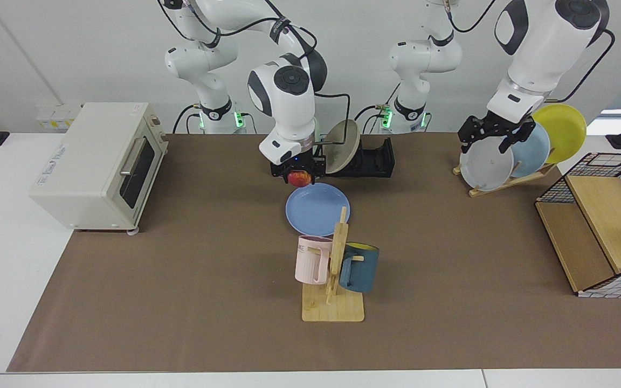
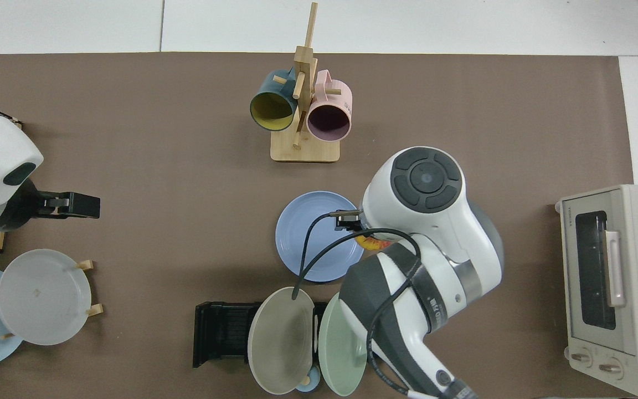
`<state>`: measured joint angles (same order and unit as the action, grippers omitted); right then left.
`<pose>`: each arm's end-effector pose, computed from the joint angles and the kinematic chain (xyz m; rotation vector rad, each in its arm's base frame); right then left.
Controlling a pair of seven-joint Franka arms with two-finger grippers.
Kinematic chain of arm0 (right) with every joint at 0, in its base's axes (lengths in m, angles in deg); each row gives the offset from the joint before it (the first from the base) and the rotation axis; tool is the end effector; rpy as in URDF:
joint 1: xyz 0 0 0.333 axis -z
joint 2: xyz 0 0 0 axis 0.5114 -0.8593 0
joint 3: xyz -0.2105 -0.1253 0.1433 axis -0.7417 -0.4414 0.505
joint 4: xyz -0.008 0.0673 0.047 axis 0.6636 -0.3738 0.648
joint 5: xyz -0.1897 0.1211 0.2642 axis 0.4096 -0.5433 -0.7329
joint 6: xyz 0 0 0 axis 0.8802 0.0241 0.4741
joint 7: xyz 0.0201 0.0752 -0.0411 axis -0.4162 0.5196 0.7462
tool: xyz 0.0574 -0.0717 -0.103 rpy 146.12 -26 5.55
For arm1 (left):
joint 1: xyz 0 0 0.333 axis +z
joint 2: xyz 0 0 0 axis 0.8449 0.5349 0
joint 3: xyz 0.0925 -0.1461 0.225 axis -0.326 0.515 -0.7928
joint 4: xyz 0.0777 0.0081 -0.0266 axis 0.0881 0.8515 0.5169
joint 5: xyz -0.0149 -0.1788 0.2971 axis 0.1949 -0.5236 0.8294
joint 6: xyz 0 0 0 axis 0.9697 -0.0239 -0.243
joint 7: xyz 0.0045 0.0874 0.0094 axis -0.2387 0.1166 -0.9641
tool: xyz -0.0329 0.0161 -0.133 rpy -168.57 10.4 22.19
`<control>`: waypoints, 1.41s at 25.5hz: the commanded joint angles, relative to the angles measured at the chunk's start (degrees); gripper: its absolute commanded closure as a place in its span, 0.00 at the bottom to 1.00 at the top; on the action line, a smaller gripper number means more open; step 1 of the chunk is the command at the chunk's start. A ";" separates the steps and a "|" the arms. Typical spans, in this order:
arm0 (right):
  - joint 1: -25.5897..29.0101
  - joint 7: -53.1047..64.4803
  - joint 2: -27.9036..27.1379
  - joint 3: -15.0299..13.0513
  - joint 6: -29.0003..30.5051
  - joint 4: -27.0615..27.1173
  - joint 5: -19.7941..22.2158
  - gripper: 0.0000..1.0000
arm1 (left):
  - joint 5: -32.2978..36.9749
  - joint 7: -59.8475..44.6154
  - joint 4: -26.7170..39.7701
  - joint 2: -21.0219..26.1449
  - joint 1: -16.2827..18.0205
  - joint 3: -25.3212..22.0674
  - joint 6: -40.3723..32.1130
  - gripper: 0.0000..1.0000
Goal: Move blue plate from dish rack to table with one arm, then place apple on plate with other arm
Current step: 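Lower the apple onto the blue plate and open the right gripper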
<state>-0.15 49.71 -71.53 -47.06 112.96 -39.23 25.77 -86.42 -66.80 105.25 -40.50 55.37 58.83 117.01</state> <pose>0.4750 0.3061 0.3849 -3.1116 0.1242 0.0551 0.4919 -0.0267 0.5351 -3.1360 0.0816 0.0644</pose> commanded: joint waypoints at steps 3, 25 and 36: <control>-2.58 -4.71 -5.19 -0.37 6.10 0.23 -1.02 1.00 | 1.21 -2.94 -7.62 4.98 -0.61 -0.21 -4.85 0.00; -4.08 -6.74 -11.70 -0.37 13.93 -1.88 -1.02 0.00 | 0.86 -3.21 -4.26 3.30 -0.52 -0.12 0.16 0.00; -3.90 -6.21 -10.82 -0.71 12.00 1.20 -0.94 0.00 | 0.86 -3.56 -4.35 3.39 3.07 3.38 0.16 0.00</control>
<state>-4.59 43.44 -83.56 -47.69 125.60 -38.93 25.53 -86.15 -69.66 99.65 -36.22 55.33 59.14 116.06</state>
